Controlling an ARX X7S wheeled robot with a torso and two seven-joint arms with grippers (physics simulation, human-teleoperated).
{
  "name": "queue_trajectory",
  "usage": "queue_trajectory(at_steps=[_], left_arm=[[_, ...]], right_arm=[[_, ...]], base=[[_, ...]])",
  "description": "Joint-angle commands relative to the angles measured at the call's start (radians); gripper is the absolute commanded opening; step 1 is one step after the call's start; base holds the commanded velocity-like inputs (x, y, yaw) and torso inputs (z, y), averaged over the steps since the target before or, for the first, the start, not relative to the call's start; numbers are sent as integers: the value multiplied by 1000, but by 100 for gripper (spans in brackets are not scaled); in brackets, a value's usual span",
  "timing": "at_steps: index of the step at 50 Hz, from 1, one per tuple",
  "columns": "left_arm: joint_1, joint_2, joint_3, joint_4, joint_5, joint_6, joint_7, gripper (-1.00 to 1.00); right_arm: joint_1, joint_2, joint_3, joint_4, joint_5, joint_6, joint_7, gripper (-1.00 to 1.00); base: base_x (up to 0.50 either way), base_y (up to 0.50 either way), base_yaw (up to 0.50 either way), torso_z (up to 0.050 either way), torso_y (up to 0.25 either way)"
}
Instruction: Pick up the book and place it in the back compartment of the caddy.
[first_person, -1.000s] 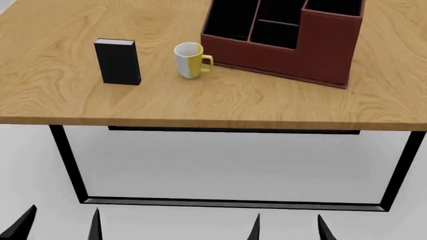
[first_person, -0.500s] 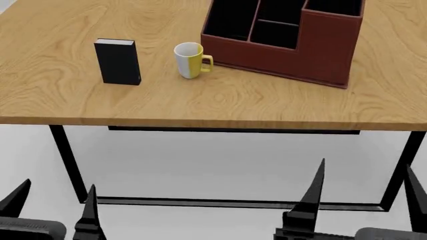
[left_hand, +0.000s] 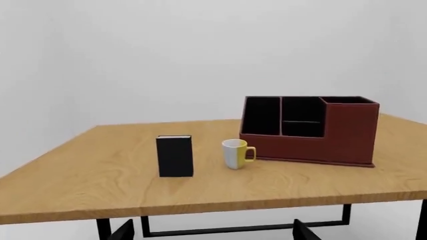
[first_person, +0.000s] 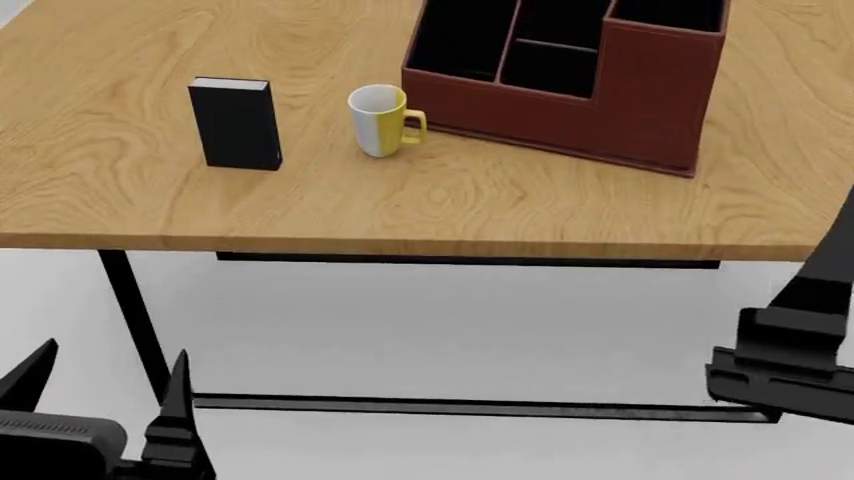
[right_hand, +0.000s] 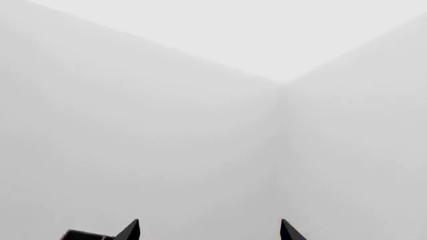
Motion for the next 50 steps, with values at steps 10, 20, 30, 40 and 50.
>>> queue_trajectory(at_steps=[10, 20, 30, 40, 50], left_arm=[[-49, -8, -5, 39, -22, -51, -20, 100], [-64, -14, -4, 58, -29, -67, -25, 100], [-60, -20, -3, 64, -32, -66, -31, 100], [-58, -24, -1, 63, -36, -65, -34, 100], [-58, -26, -1, 52, -39, -55, -35, 100]], right_arm=[[-242, 523, 366, -31, 428, -229, 372, 100], [-443, 567, 592, -31, 456, -259, 377, 100], [-613, 580, 695, -31, 426, -306, 384, 100], [-697, 594, 733, -30, 405, -341, 395, 100], [-714, 618, 721, -25, 395, -360, 407, 100]], base=[[0, 0, 0, 0, 0], [0, 0, 0, 0, 0], [0, -17, 0, 0, 0], [0, -271, 0, 0, 0], [0, -282, 0, 0, 0]])
